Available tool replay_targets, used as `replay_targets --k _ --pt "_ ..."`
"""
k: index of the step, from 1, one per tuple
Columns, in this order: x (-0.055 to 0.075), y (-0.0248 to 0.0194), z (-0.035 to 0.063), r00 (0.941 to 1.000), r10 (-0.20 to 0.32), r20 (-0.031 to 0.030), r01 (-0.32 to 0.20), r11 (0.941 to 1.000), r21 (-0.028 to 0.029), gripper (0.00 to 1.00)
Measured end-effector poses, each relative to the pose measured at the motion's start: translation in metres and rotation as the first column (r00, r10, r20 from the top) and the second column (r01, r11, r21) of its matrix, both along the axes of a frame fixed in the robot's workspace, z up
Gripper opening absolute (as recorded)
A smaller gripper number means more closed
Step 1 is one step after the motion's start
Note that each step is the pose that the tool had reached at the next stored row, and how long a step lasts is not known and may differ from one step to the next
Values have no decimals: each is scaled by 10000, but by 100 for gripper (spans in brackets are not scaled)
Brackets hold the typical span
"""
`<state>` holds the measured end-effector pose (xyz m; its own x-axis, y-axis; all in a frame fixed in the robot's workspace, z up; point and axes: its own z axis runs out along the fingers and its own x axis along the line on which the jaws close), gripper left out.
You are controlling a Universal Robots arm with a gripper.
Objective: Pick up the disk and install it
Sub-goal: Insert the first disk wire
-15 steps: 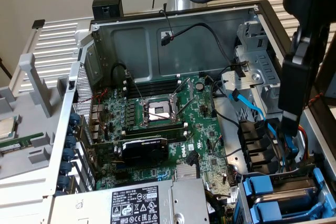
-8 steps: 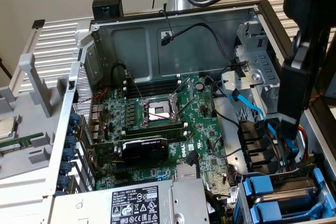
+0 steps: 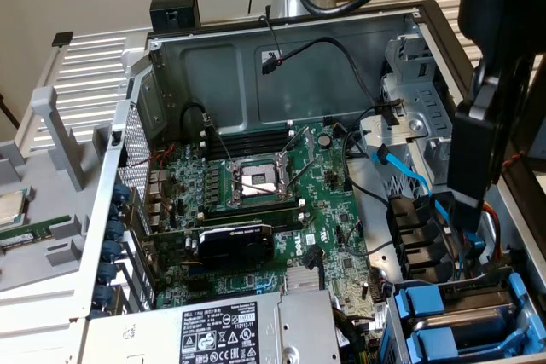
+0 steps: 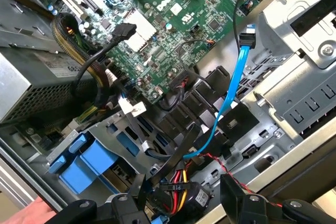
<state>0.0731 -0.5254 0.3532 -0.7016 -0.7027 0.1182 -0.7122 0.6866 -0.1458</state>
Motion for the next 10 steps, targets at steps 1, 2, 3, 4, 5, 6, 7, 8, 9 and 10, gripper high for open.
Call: replay_targets --k 1,2,3,4,5,6,7,8,9,10 --pt "-1 0 -2 10000 -2 0 2 10000 2 67" --pt "-4 0 -3 10000 -5 0 5 10000 1 67" --pt "-4 0 -6 10000 -7 1 7 10000 2 67" --pt "-4 0 -7 10000 -11 2 11 10000 1 67" --pt "-5 0 -8 10000 -17 2 17 10000 1 67" --pt "-5 0 -12 10000 -23 1 23 10000 3 67" --pt "-5 0 -15 10000 -28 2 28 10000 3 67" --pt "-5 0 -17 10000 -34 2 34 10000 2 67" --pt "-5 0 -20 10000 -40 1 40 10000 0 67" --pt "-5 0 -23 10000 -47 1 47 10000 1 65"
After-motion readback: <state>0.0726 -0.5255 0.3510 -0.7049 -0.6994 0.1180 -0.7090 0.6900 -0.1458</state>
